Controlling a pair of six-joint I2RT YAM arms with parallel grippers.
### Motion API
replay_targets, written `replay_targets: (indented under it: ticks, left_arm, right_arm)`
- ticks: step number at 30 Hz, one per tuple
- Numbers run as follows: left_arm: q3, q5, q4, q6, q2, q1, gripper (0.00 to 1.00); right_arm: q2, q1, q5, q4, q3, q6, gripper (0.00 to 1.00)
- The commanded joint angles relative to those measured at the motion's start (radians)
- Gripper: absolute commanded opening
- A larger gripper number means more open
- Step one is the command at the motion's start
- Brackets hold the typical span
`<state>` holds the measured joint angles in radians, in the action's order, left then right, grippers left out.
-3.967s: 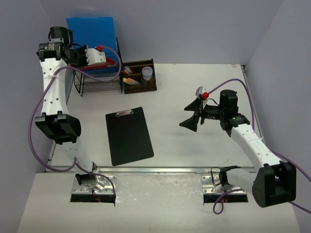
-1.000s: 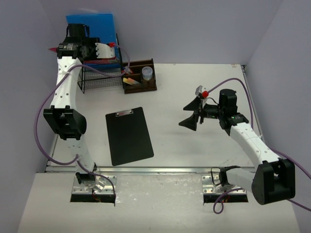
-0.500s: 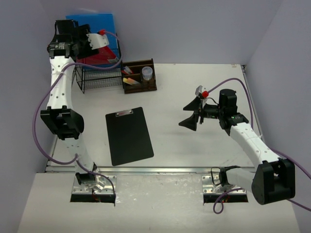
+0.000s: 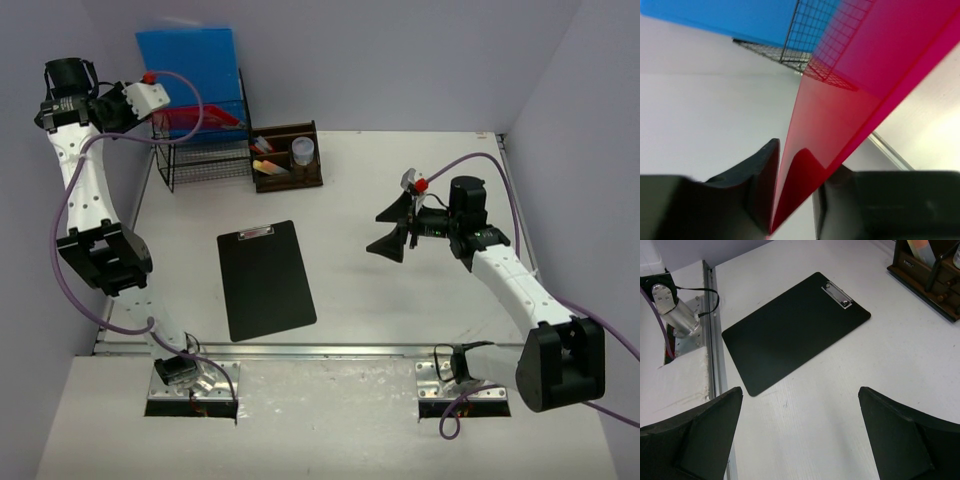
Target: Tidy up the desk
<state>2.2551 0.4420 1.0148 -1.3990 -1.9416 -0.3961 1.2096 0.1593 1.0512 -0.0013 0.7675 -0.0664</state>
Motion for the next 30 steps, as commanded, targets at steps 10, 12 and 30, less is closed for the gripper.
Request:
replay_targets:
  ticks: [10, 12, 30]
  left_arm:
    - [0.093, 0.162, 0.064, -0.062, -0.037, -0.012, 0.00]
    - [0.151, 0.133, 0.097, -0.082, -0.052, -0.012, 0.00]
    - [0.029, -0.073, 0.008, -0.179, 0.044, -0.008, 0.00]
  right_arm:
    - [0.006, -0.004, 0.016, 0.006, 0.062, 0.009, 0.99]
    - [0.006, -0.004, 0.017, 0.004, 0.060, 0.009, 0.99]
    - [0.005, -0.004, 0.034, 0.033, 0.052, 0.031, 0.99]
